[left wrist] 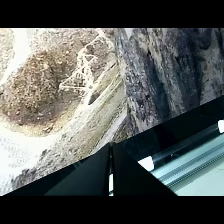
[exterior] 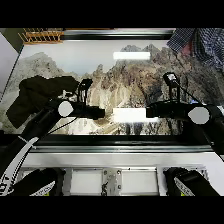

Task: Fold the clothes and pants, and hang the long-sleeved shirts on hangers.

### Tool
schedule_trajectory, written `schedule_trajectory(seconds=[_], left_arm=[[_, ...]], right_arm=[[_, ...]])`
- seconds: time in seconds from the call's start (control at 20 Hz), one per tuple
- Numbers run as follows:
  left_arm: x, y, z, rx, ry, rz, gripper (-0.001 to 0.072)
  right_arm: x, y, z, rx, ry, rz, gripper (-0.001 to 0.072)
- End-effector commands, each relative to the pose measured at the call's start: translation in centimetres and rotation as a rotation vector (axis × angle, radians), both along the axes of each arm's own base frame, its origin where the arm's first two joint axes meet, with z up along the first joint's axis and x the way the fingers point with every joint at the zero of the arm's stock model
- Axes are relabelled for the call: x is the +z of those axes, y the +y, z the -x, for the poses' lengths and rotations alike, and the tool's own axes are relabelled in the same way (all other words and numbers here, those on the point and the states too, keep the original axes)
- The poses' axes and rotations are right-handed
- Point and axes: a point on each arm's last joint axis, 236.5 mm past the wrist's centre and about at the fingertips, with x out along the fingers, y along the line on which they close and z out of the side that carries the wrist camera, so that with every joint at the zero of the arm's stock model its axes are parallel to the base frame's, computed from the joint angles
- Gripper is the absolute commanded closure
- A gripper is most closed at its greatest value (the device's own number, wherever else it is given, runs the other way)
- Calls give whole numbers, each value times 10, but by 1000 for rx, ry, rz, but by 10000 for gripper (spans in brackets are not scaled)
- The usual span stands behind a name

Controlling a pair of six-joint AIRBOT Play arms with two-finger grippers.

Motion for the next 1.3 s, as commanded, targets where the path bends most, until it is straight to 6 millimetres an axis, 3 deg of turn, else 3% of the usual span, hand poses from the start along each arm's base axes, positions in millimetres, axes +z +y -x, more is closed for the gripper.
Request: schedule_trajectory(seconds=[0.0,0.15,0.25,0.3,0.35,0.4,0.45,0.55,0.65,0.75,0.85,1.0,1.15,1.25], left_arm=[[0,0,0,0,-1,0,703],[2,-1,-4,6,-15,8,702],[0,22,-21,-12,-77,-54,703],[1,44,-34,36,-89,-71,701],[5,65,-45,87,-104,-73,560],[12,89,-57,157,-121,-70,129],[20,121,-71,253,-143,-66,10],[34,193,-89,443,-182,-71,11],[37,271,-90,641,-180,-90,11],[21,337,-84,806,-140,-108,11],[-16,386,-72,931,-37,-109,11],[-73,408,-69,970,78,-114,11],[-117,405,-74,965,142,-117,11],[-136,393,-78,955,180,-96,11]], right_arm=[[-1,0,0,1,1,0,684],[-1,0,0,0,2,0,684],[-1,0,0,0,2,0,684],[-1,0,0,0,2,0,684],[-1,0,0,0,2,0,684],[-1,0,0,0,2,0,684],[-1,0,0,1,1,0,684],[0,0,0,0,1,0,684],[-1,0,0,1,2,0,684],[-1,0,0,0,2,0,684],[-1,0,0,1,1,0,684],[-1,0,0,1,1,0,684],[-1,0,0,0,2,0,684],[-1,0,0,0,2,0,684]])
